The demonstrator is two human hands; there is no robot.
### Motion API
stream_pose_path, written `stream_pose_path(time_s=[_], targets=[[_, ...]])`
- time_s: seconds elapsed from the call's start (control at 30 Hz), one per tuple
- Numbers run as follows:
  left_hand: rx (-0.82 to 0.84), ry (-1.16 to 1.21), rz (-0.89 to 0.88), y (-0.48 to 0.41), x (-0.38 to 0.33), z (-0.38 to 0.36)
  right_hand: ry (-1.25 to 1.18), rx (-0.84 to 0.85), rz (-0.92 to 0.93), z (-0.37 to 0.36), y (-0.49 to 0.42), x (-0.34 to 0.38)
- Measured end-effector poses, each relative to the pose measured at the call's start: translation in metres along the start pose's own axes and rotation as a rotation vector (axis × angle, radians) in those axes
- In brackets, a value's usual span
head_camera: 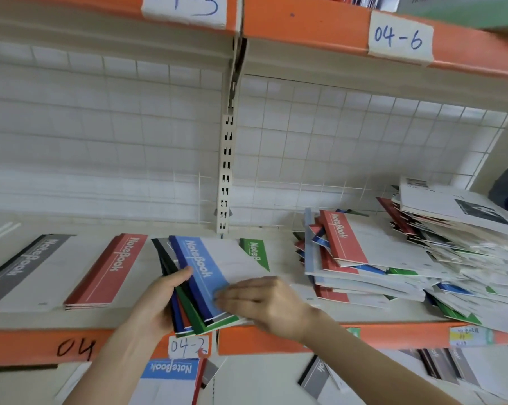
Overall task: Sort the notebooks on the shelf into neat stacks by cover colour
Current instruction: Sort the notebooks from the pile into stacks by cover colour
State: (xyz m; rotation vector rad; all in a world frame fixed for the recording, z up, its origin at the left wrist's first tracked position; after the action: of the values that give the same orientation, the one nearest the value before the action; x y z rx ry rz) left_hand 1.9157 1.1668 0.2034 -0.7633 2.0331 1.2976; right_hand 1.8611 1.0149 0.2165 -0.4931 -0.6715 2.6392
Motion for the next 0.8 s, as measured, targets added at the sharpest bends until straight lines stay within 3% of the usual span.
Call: stream_pose_path(time_s=[0.1,0.3,0.4,0.5,0.63,0.8], targets=[[-0.04,0.005,0.003,0.001,0.0,0.017,-0.225,0.024,-0.181,-0.008,-0.009,-0.005],[-0.067,0.024,0.015,-0.001,-0.005,0.05,-0.259,0.143,-1.032,-0.018,-0.011,-0.033],[-0.056,0.023,0.023,-0.002,-0.009,0.06,-0.556,0.044,-1.342,-0.033,-0.013,-0.036],[-0.069,0.021,0.015,-0.001,-0.014,0.069,-0.656,-0.142,-1.492,-0.044,-0.016,-0.039],[-0.1,0.014,0.025,0.002,-0.026,0.093,-0.487,-0.207,-1.595,-0.041,-0.014,-0.044],[-0.164,-0.027,0.072,0.005,-0.047,0.138,-0.043,0.089,-1.678,-0.022,0.003,-0.049]])
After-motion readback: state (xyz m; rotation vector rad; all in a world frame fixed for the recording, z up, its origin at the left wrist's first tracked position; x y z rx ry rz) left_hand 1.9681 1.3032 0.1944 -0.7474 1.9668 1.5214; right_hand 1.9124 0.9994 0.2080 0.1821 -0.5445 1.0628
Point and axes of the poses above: each hand's wrist, its own y-axis away from the middle knuckle, its own z-axis out of the back of the hand, x = y × z, the point moved 4 cm from there along -y, towards the middle knuckle, and after that the axes turned 13 degrees about z, right-handed, at the moved point
